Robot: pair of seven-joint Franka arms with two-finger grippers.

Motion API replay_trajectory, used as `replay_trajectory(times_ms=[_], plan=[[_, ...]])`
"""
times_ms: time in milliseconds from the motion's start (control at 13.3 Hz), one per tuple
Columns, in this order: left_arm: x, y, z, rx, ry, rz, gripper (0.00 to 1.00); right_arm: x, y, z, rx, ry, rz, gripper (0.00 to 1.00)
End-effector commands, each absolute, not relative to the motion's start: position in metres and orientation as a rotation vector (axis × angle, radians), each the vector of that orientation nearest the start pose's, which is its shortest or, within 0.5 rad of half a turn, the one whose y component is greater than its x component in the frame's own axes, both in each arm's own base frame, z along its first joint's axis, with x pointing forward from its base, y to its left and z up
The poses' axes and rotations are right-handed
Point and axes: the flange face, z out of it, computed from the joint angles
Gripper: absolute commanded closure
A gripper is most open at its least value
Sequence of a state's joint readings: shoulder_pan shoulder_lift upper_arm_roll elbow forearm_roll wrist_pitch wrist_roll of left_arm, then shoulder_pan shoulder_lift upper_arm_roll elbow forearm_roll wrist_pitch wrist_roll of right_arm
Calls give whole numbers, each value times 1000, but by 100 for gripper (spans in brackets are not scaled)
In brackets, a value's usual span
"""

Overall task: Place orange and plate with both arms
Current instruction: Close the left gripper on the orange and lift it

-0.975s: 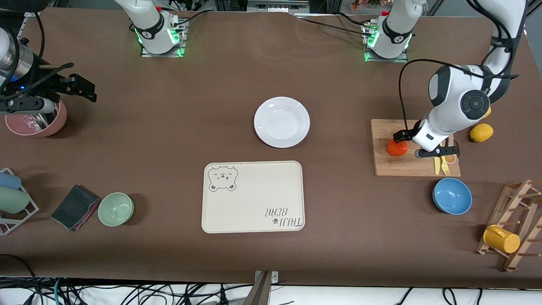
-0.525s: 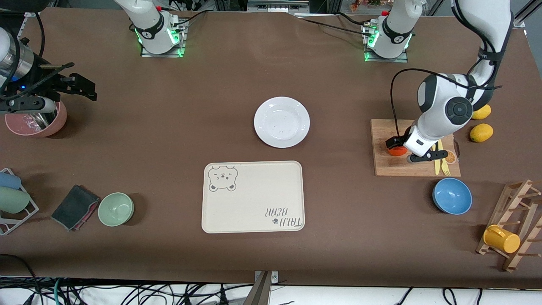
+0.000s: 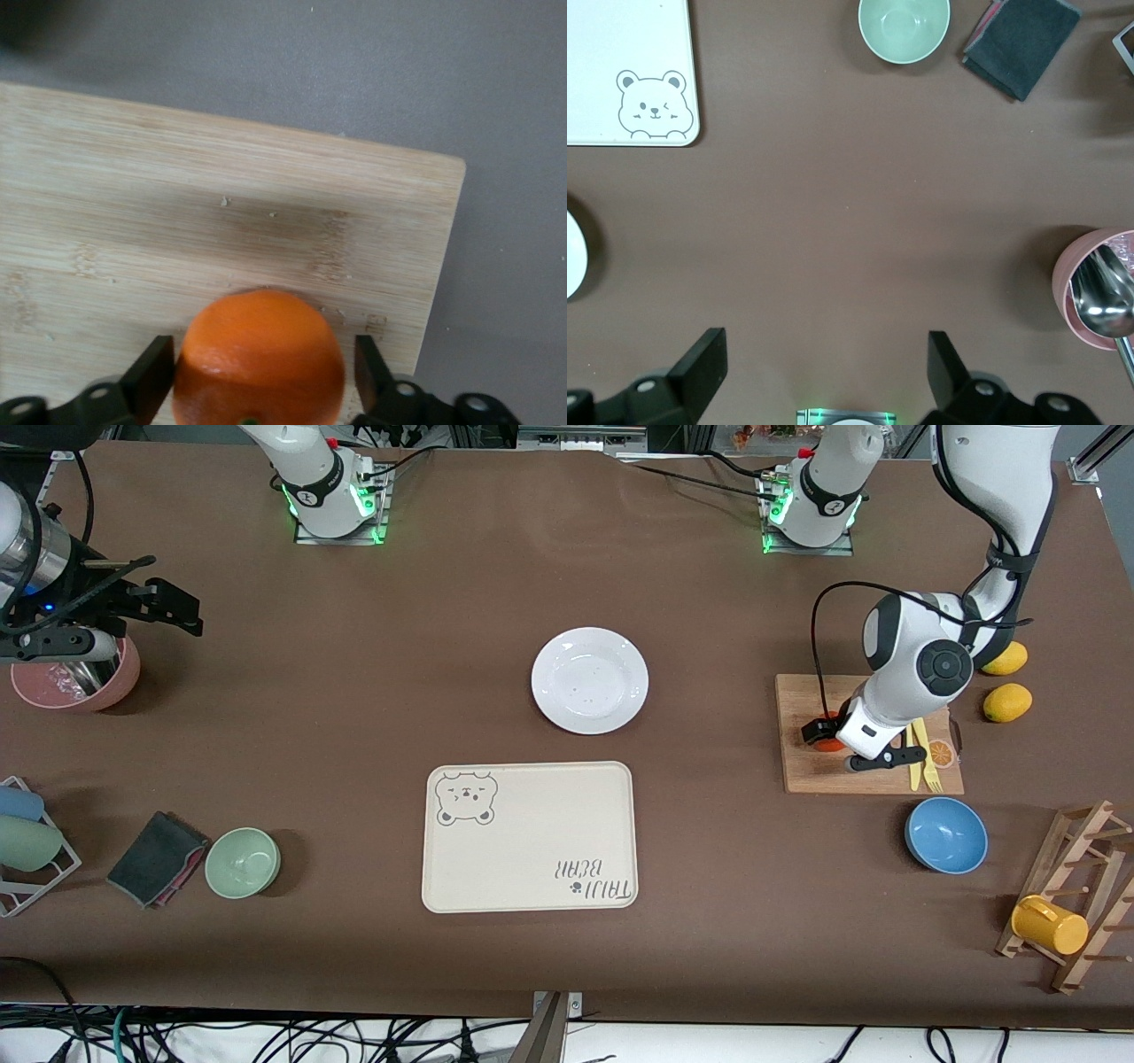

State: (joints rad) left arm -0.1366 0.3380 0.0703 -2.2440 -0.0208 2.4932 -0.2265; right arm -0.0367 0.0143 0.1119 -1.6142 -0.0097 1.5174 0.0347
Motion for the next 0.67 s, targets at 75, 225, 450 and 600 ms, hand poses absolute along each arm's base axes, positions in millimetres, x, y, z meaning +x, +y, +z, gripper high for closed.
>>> replay_trajectory(times_ms=[75, 225, 450, 600], plan=[[532, -35, 209, -3112, -265, 137, 94, 544, 38, 597, -3143, -58, 178, 0], [531, -35, 224, -3113, -268, 153, 100, 544, 38, 597, -3143, -58, 178, 0], [533, -73, 266, -3160, -220, 92, 100, 544, 39, 597, -3143, -60, 178, 0], [527, -112, 279, -3218, -195, 78, 100, 544, 39, 597, -3143, -60, 178, 0]])
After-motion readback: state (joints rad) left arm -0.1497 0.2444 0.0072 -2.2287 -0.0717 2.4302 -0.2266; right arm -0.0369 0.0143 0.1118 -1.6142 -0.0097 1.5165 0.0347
